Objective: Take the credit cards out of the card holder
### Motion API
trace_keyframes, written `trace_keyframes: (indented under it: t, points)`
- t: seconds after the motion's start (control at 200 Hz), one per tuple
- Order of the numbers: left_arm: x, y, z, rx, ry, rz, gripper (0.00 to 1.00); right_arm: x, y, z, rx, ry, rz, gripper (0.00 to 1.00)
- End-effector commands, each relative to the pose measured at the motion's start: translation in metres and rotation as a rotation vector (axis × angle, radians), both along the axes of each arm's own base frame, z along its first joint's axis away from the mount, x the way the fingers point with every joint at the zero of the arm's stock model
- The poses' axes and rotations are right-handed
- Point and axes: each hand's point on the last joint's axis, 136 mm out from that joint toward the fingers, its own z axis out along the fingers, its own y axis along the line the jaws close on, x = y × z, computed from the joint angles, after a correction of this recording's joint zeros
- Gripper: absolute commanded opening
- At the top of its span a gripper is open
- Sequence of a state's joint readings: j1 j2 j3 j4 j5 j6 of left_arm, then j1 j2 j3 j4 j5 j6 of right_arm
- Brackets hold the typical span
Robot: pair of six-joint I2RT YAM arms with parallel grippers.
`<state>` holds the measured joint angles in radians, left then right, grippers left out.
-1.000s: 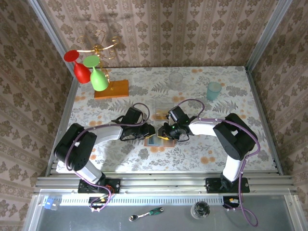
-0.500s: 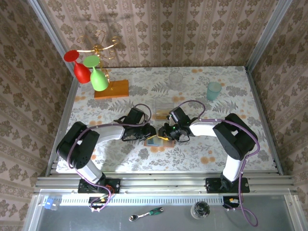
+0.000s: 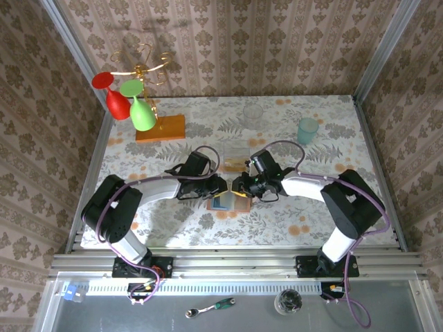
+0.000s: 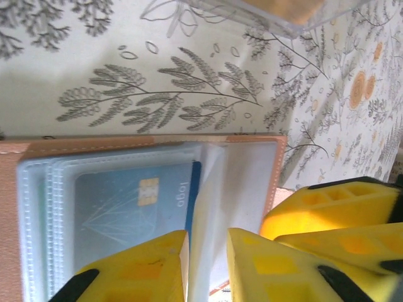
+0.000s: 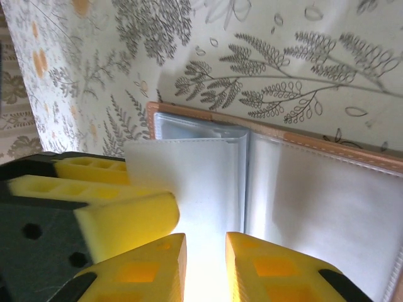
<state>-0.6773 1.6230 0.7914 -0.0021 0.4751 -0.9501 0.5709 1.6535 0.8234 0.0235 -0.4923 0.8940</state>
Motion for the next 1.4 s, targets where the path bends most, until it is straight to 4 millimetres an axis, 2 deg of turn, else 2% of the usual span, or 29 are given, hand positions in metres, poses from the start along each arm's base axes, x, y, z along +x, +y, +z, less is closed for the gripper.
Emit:
trace_keyframes:
  t: [0.0,0.295,0.48,0.65,0.985,1.03,1.215,1.27,1.3,1.395]
  points:
    - [0.002,-0.009,0.018,-0.024,-0.023,-0.014,0.26,-0.005,-0.018,0.000,-0.070,-0.011,-0.010,0.26]
    - [0.001,-0.034,0.020,-0.041,-0.028,-0.061,0.37,-0.016,-0.040,-0.005,-0.149,-0.011,-0.010,0.27]
    - [-0.001,-0.051,0.016,-0.050,-0.018,-0.096,0.37,-0.021,-0.055,-0.002,-0.191,-0.030,-0.033,0.27]
    - [0.002,-0.059,0.015,-0.062,-0.013,-0.108,0.37,-0.022,-0.068,0.007,-0.241,-0.063,-0.050,0.28]
    - [0.009,-0.061,0.020,-0.083,-0.030,-0.111,0.37,-0.021,-0.067,0.017,-0.222,-0.068,-0.064,0.28]
    - [0.011,-0.061,0.023,-0.088,-0.036,-0.109,0.37,-0.020,-0.065,0.028,-0.197,-0.092,-0.069,0.28]
    - [0.019,-0.047,0.040,-0.098,-0.070,-0.090,0.37,-0.017,-0.057,0.032,-0.175,-0.093,-0.061,0.28]
    - [0.021,-0.037,0.041,-0.083,-0.080,-0.076,0.37,-0.015,-0.053,0.038,-0.165,-0.103,-0.057,0.28]
    - [0.022,-0.030,0.042,-0.074,-0.085,-0.066,0.37,-0.014,-0.051,0.030,-0.176,-0.082,-0.050,0.28]
    - [0.024,-0.007,0.038,-0.045,-0.086,-0.035,0.37,-0.011,-0.041,0.032,-0.170,-0.086,-0.035,0.28]
